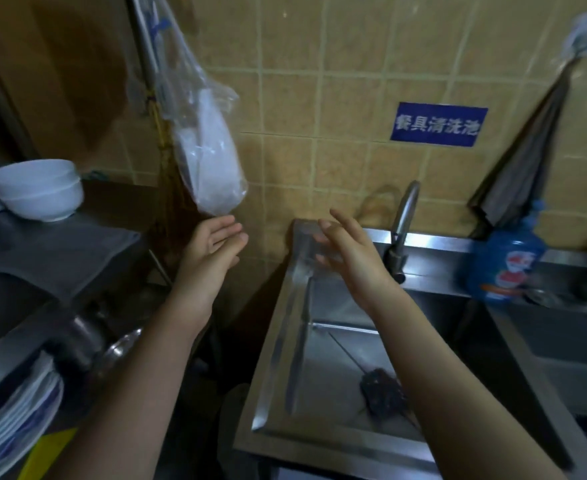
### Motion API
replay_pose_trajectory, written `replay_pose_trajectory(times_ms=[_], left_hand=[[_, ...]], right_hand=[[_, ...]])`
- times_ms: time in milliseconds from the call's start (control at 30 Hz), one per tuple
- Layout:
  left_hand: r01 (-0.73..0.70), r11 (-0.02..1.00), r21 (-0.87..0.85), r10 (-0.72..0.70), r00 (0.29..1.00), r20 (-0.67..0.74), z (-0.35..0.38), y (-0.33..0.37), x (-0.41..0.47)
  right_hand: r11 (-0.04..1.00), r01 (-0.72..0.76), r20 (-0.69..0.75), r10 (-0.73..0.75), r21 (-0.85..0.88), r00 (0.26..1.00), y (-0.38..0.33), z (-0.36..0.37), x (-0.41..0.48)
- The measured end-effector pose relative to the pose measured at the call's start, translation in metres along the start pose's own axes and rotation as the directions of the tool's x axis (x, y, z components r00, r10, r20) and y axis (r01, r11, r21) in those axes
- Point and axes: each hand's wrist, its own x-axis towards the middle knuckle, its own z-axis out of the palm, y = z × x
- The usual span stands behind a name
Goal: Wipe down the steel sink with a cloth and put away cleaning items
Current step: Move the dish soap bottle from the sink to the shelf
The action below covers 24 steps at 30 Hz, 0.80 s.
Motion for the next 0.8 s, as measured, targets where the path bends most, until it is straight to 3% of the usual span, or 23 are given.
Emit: replay_pose_trajectory(times_ms=[267,800], left_hand=[[0.046,0.998,-0.05,-0.043,0.997,0.06,0.114,-0.018,-0.053],[0.099,0.995,-0.021,-0.083,0.916,0.392,0.287,-0.051,-0.084]], right_hand=[[1.0,-0.01,-0.116,0.006,-0.029,0.993,-0.025,-0.113,-0.063],[0.999,0.014,-0.361,-0.026,-0.034,0.932,-0.038,-0.272,-0.114]])
